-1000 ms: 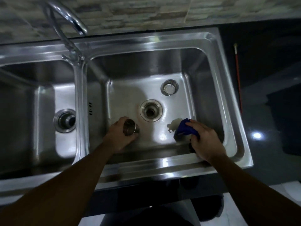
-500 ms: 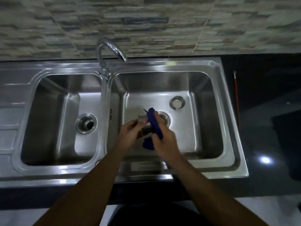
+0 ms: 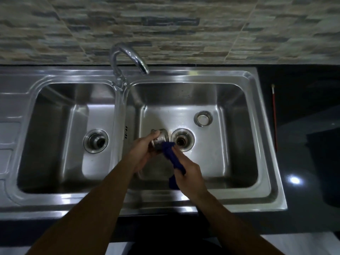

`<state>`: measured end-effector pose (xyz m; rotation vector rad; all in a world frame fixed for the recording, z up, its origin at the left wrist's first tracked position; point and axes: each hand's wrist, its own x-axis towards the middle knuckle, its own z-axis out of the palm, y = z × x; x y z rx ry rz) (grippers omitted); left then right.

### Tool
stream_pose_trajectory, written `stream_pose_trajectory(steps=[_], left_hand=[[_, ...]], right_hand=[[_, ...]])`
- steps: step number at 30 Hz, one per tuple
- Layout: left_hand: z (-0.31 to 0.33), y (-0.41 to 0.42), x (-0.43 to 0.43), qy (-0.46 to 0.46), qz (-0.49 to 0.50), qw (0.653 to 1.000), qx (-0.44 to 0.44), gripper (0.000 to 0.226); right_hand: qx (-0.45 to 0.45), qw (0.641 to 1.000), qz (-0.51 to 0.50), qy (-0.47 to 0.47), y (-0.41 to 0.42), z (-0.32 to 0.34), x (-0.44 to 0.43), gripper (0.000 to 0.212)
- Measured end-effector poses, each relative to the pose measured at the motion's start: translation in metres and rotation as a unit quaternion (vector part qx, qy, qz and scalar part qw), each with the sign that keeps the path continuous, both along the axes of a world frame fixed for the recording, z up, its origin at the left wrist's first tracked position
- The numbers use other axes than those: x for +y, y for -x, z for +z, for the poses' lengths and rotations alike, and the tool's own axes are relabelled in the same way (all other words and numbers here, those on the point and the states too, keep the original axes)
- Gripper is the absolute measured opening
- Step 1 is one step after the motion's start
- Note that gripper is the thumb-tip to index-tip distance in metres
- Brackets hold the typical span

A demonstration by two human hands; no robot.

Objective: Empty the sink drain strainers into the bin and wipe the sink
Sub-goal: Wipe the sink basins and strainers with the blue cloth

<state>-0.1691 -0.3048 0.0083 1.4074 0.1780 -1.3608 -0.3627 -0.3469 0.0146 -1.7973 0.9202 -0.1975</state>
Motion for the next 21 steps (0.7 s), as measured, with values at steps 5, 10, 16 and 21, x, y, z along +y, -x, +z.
stream_pose_trajectory(steps=[5, 10, 16, 21], left_hand=[[-0.027, -0.026, -0.027, -0.099, -0.086, 0.975, -0.182, 0.043], [-0.066, -0.049, -0.061, -0.159, -0.164, 0.881, -0.414, 0.059], [-0.102, -0.061, -0.096, -0.133, -0.253, 0.818, -0.499, 0.085], [-0.123, -0.056, -0.106, -0.133, -0.268, 0.810, -0.505, 0.102]], right_hand=[[0.029, 0.999, 0.006, 0.018, 0.033, -0.011, -0.001, 0.065], [0.091, 0.993, -0.012, 0.074, 0.041, -0.018, -0.001, 0.063], [0.203, 0.977, -0.005, 0.064, 0.020, -0.031, -0.004, 0.061], [0.214, 0.974, -0.012, 0.068, 0.018, -0.038, -0.001, 0.061]])
